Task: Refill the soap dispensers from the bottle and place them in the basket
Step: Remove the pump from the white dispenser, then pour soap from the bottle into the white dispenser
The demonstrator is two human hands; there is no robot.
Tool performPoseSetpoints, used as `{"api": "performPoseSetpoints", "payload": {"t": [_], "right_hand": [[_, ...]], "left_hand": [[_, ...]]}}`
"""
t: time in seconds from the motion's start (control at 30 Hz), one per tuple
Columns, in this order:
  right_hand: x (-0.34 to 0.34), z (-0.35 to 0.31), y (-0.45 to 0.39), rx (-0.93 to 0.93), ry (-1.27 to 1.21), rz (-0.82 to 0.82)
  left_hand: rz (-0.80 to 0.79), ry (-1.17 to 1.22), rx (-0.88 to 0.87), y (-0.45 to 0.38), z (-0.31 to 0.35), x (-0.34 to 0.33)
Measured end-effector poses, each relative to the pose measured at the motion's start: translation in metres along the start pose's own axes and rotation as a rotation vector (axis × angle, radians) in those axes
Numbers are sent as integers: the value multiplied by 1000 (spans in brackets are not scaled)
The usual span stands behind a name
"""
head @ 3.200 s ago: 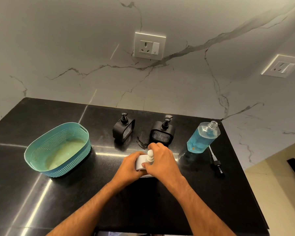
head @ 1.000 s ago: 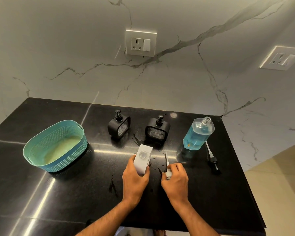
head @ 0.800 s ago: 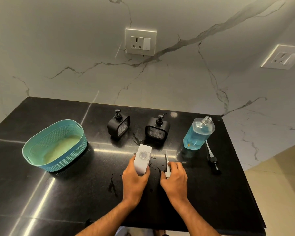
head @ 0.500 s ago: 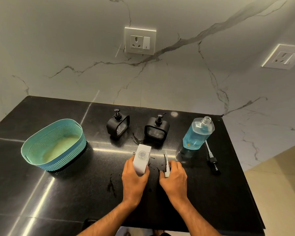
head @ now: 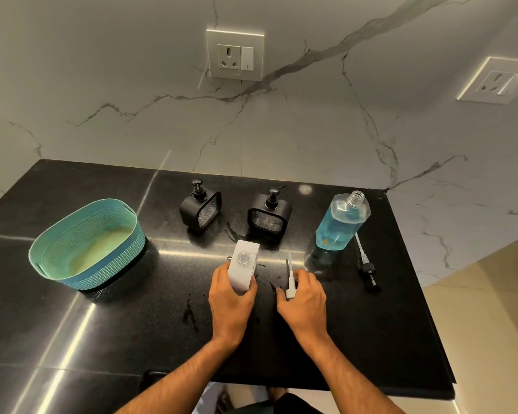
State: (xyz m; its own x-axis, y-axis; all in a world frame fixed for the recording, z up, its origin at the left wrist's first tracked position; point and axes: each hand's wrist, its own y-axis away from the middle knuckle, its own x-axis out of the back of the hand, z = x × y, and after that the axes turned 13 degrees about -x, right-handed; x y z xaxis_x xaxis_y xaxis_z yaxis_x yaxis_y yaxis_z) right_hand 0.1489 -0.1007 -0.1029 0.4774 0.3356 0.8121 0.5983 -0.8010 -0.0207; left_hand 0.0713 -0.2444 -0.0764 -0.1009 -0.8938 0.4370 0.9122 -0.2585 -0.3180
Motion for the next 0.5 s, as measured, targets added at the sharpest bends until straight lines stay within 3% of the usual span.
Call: {"api": "performPoseSetpoints", "payload": {"t": [0.3, 0.5], "right_hand": [[14, 7, -6, 9, -57, 19], [51, 15, -33, 27, -329, 161]], "left_hand": [[53, 15, -43, -9, 16, -6], [50, 45, -112, -16, 32, -11]]}}
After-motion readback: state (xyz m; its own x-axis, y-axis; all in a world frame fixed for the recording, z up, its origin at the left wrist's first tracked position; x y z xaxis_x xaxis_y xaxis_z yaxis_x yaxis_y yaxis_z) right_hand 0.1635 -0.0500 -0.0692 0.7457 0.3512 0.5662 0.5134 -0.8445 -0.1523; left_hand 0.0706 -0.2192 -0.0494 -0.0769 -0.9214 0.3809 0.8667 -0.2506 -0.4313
